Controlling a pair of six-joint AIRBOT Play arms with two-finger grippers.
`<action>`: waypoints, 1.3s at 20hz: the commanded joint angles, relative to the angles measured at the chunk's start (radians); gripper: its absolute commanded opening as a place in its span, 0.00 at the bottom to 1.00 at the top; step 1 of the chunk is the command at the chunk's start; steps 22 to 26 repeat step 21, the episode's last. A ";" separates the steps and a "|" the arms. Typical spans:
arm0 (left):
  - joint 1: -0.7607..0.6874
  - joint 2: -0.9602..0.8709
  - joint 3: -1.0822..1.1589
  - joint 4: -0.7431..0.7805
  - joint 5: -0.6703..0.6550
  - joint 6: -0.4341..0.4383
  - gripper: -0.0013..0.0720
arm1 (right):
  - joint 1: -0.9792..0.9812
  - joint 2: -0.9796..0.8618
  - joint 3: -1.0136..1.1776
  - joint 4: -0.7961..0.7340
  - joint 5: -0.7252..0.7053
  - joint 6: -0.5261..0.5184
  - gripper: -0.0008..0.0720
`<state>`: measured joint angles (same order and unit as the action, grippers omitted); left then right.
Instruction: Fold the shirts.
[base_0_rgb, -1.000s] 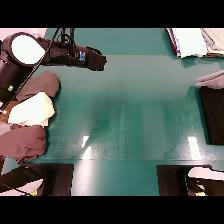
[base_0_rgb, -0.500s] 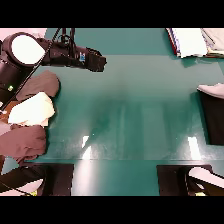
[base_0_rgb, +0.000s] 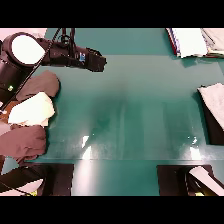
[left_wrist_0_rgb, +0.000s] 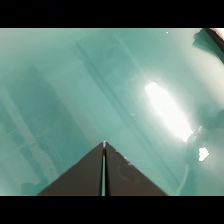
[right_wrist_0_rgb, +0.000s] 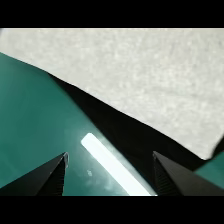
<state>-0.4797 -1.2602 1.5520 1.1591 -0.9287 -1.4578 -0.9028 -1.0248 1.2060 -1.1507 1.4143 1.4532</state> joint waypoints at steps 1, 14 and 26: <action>0.000 -0.001 0.000 0.000 0.006 -0.001 0.05 | 0.062 0.071 -0.026 0.207 -0.053 -0.002 0.86; 0.000 -0.001 0.000 0.011 0.023 -0.001 0.05 | 0.908 0.022 -0.026 0.284 -0.235 -0.004 0.03; 0.000 -0.001 0.000 0.011 0.023 -0.001 0.05 | 0.955 -0.001 -0.026 0.286 -0.232 -0.004 0.03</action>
